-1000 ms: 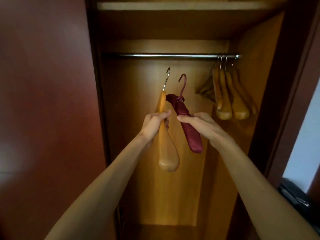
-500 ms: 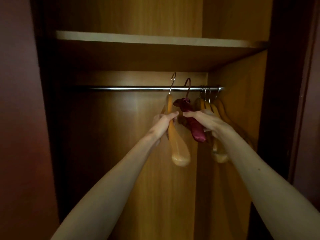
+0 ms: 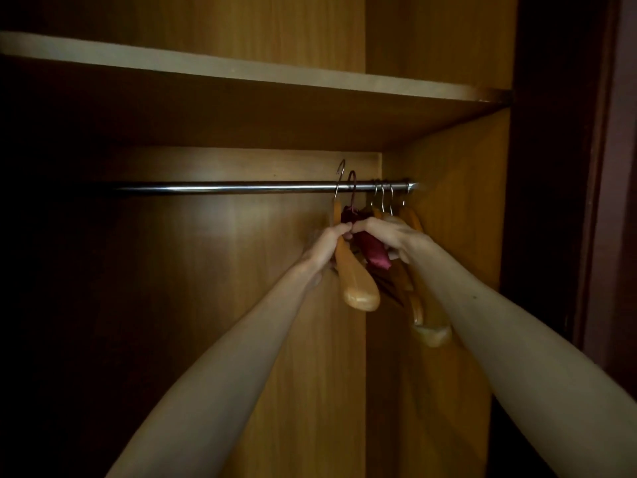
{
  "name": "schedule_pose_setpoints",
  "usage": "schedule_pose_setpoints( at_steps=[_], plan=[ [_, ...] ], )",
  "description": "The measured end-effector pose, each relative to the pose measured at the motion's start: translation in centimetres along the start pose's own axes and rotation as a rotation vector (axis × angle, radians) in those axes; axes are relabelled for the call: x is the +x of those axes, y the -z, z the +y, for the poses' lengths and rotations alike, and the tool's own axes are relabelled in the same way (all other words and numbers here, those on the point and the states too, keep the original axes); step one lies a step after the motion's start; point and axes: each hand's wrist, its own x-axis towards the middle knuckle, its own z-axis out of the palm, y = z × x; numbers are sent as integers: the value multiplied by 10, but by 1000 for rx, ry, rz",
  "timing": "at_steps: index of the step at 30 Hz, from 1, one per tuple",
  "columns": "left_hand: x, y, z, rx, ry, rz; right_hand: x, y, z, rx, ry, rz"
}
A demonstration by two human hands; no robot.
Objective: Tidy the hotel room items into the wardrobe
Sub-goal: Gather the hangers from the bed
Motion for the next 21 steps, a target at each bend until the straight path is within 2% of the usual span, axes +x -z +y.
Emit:
schedule_pose_setpoints(
  at_steps=[7,10,18,21],
  plan=[
    [-2,-3,-14,14,5,12,2,-10,5,-83,-36,63],
    [-10,-8,-26,16,-1,45,-4,-17,5,-123,-14,152],
    [-9,-13,-34,145,-14,39,-21,-34,30,-411,138,422],
    [-10,-14,-36,166,-2,43,-27,-44,38,-511,174,475]
  ],
)
